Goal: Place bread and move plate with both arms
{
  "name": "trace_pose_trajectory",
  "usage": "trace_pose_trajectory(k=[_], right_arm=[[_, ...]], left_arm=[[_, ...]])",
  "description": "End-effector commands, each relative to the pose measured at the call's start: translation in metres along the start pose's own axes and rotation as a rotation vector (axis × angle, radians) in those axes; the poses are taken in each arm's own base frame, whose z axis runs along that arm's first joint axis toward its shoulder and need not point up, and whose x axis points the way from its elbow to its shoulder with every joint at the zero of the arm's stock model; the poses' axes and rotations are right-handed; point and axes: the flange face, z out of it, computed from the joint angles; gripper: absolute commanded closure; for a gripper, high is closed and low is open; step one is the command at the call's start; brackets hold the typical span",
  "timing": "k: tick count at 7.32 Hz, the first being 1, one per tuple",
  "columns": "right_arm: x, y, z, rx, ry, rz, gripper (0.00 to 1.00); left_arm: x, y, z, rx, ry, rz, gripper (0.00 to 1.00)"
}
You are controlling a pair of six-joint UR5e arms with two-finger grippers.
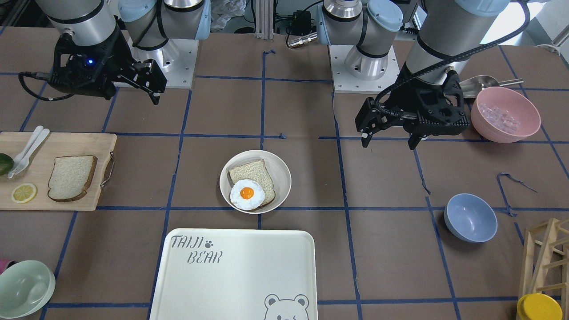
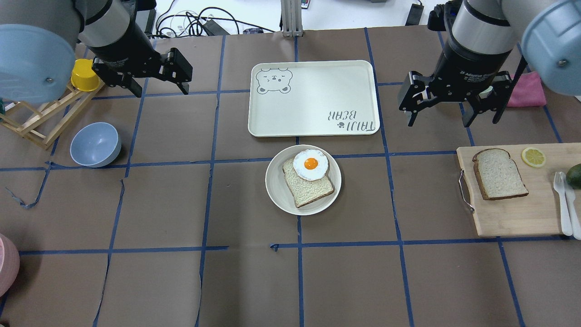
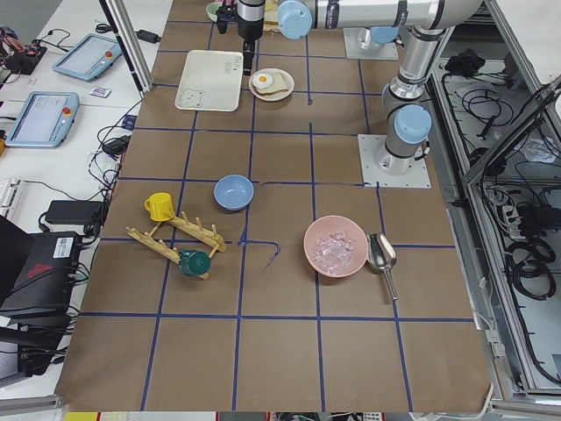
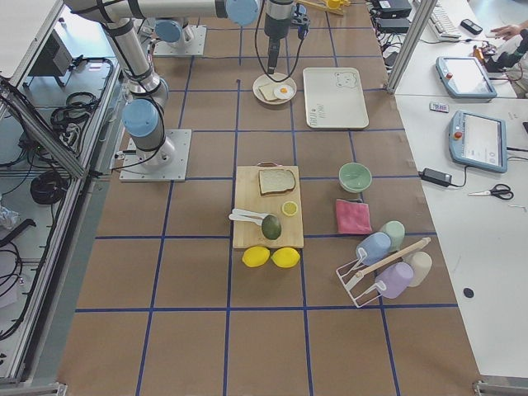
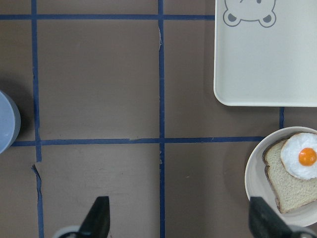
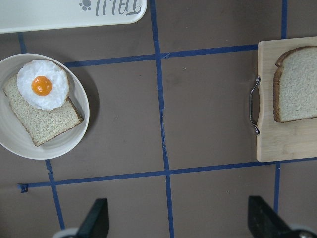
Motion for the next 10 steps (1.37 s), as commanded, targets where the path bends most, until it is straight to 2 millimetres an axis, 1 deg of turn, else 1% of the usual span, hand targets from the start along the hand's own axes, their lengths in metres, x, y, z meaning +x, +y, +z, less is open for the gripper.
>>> trace_pose_trajectory(k=[1,2,5,7,9,10], right_arm=[[0.003,-0.003,0.004,-0.004,0.003,0.001,0.0],[0.005,-0.015,0.02,-0.048,0.006,0.005,0.0],[0.005,-0.016,0.022,-0.054,0.009,0.009,0.0],[0.009,-0.019,0.025,-0.062,0.009,0.02,0.0],[0.01,-0.019,0.024,-0.056,0.008,0.021,0.0],[0.01,-0.019,0.025,-0.058,0.008,0.023,0.0]], left_arm=[[0.001,0.006,-0.012,0.016,0.001,0.001,0.0],[0.001,0.006,-0.012,0.018,0.001,0.001,0.0],[0.003,0.01,-0.013,0.019,0.005,0.002,0.0],[0.004,0.012,-0.02,0.035,0.006,0.006,0.0],[0.002,0.014,-0.015,0.024,0.0,0.004,0.0],[0.003,0.015,-0.016,0.024,0.0,0.006,0.0]])
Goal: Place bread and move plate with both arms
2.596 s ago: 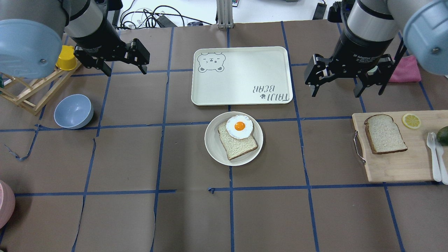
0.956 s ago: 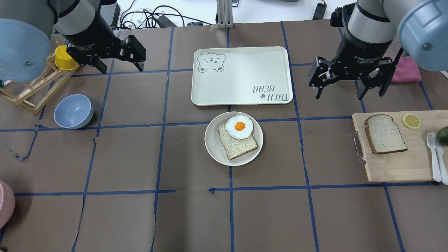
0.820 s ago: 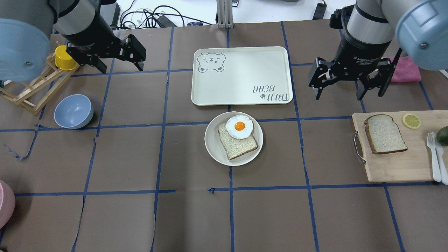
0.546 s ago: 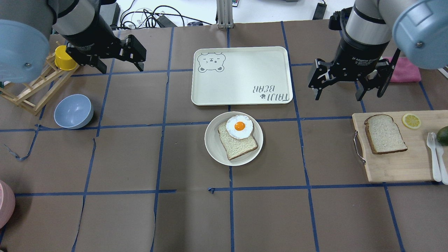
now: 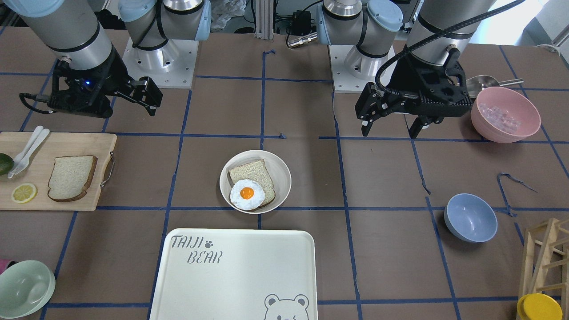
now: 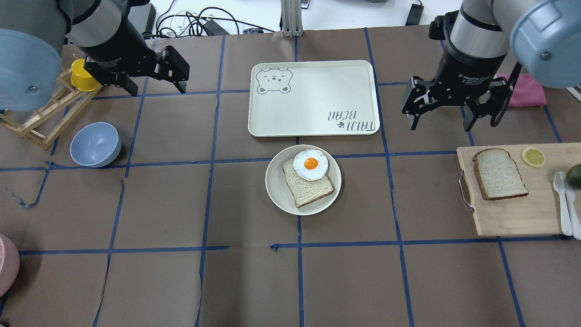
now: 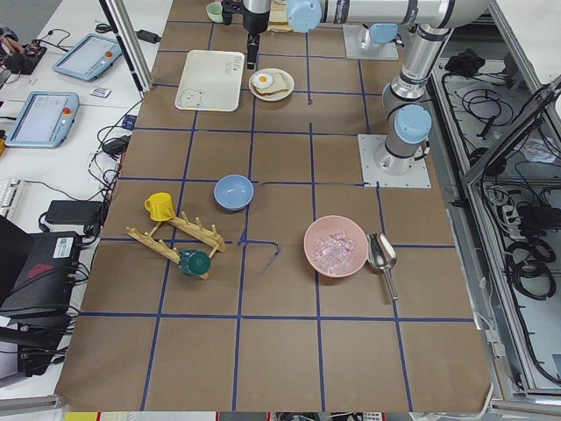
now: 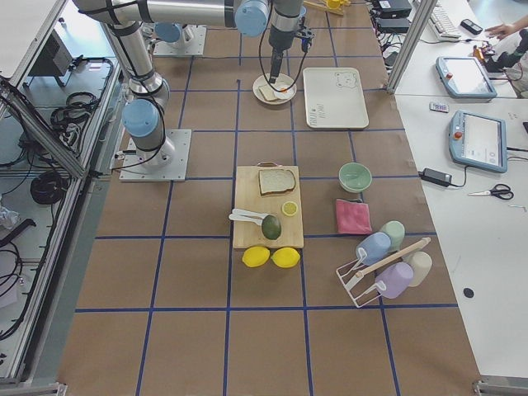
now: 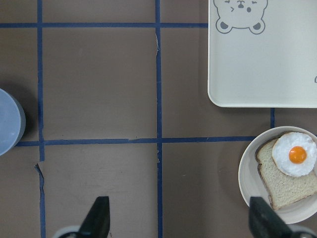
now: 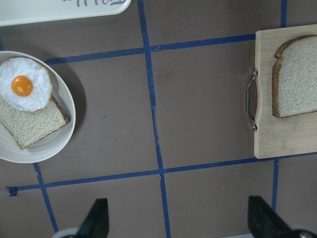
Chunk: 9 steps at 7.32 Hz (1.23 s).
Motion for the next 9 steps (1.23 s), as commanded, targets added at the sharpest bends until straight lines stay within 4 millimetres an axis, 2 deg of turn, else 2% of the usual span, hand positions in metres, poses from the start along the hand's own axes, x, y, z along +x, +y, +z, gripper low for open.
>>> trace_pose_trajectory(k=[1,2,4,5,8,9], right_arm=[[0.004,-0.002,0.001,0.0,-0.001,0.011,0.0],[0.012,-0.005,0.0,0.0,-0.004,0.023,0.0],[0.043,-0.014,0.001,-0.007,-0.015,0.077,0.0],[0.046,-0.014,-0.001,-0.006,-0.022,0.087,0.0],[0.035,-0.009,-0.008,0.011,-0.067,-0.018,0.0],[0.015,-0.006,-0.008,0.015,-0.13,-0.036,0.0]], left_arm=[[0.0,0.0,0.001,-0.003,0.005,-0.002,0.0],[0.0,0.0,0.002,-0.003,0.001,-0.001,0.0],[0.0,-0.001,0.003,-0.008,0.003,-0.002,0.0],[0.001,-0.001,0.0,0.0,0.004,-0.001,0.0],[0.0,-0.002,0.005,-0.011,0.008,-0.003,0.0],[0.001,-0.005,0.007,-0.011,0.01,-0.001,0.0]])
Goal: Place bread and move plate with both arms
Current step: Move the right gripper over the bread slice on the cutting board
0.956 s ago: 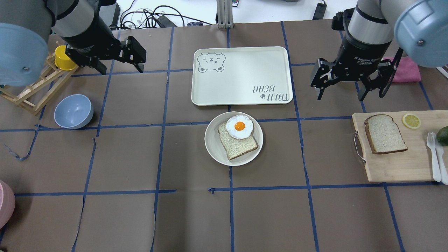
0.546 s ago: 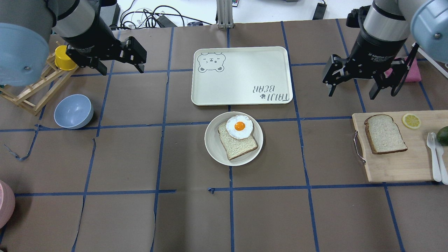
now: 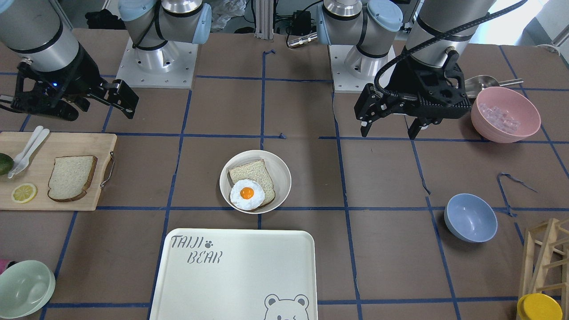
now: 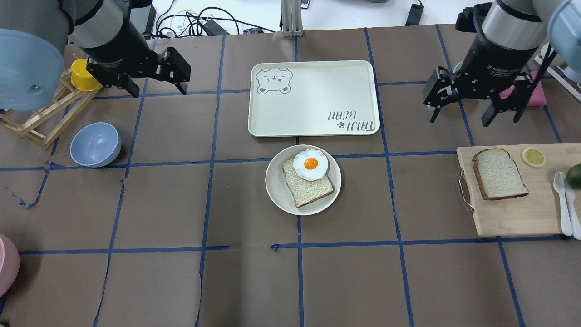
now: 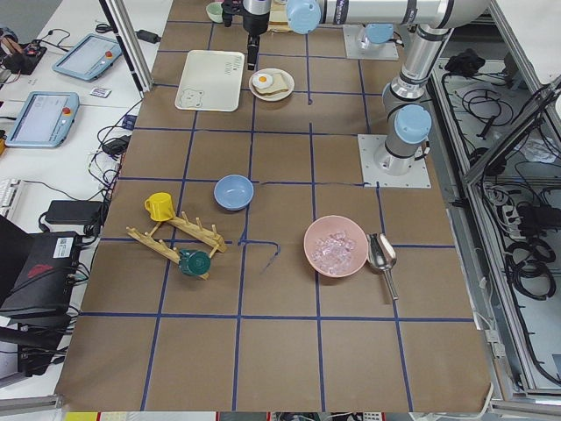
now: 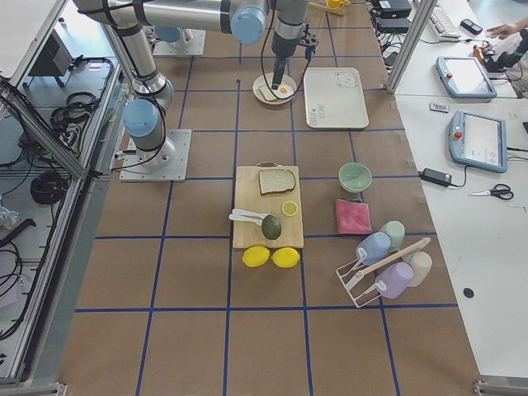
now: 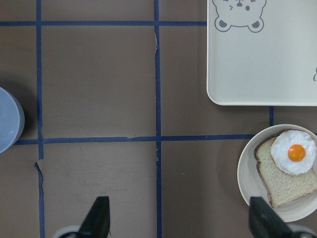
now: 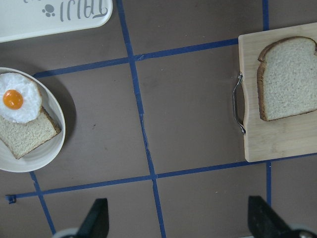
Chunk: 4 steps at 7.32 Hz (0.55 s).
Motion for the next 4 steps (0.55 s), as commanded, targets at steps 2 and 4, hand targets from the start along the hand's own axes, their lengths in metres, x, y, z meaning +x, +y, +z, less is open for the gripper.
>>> trace_pose_trajectory(k=[2,4], right_arm=[[-0.02,0.004,0.007,-0.011,-0.004,-0.056,0.0],[0.002,-0.004,0.009,-0.009,0.148,-0.039,0.0]], left_arm=[[0.0,-0.001,0.001,0.0,0.003,-0.001,0.0],[0.0,0.0,0.002,-0.002,0.001,-0.001,0.0]])
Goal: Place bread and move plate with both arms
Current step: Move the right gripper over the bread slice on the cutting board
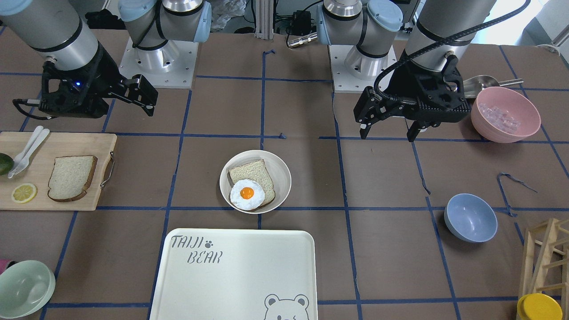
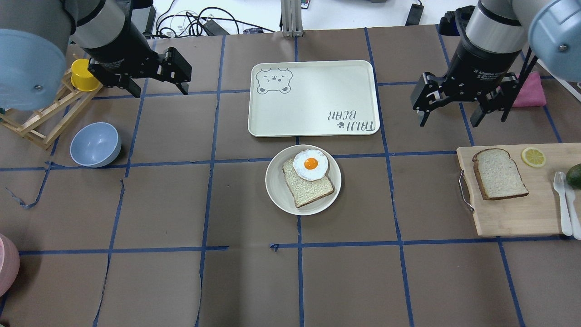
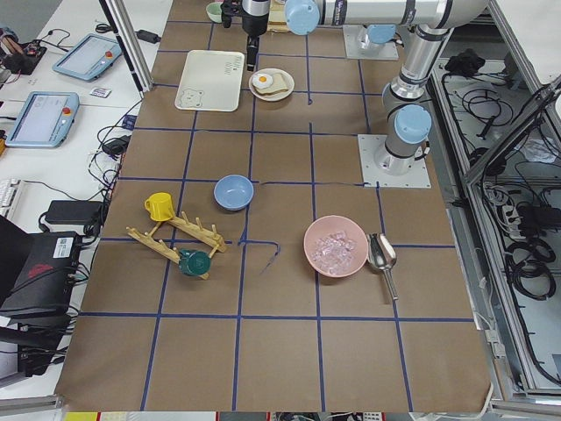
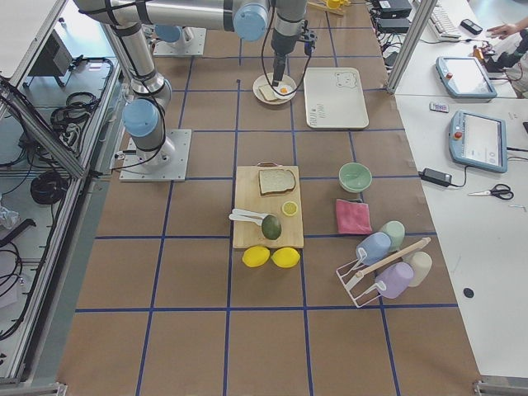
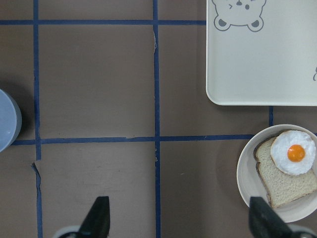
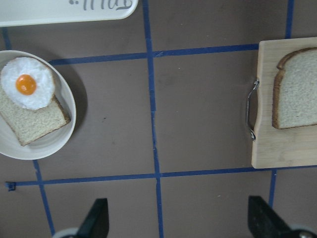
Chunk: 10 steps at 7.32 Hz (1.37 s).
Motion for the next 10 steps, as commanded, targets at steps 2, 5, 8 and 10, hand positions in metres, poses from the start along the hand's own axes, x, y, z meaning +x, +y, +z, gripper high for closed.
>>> trace_pose_trajectory(k=[2,5,8,10], right_arm=[[0.038,-0.03,0.035,-0.077,0.057,0.099,0.0],[0.113,-0.084,0.083,-0.084,0.039,0.234,0.0],[0.13,-0.114,0.146,-0.127,0.083,0.296,0.0],[0.165,-0.13,0.187,-0.166,0.088,0.347,0.07]], left_arm=[[0.0,0.001,-0.001,0.0,-0.003,0.001,0.0],[0.0,0.002,-0.001,0.0,-0.004,0.002,0.0],[0.0,0.002,-0.001,0.0,-0.004,0.001,0.0],[0.0,0.003,-0.001,-0.002,-0.005,0.002,0.0]])
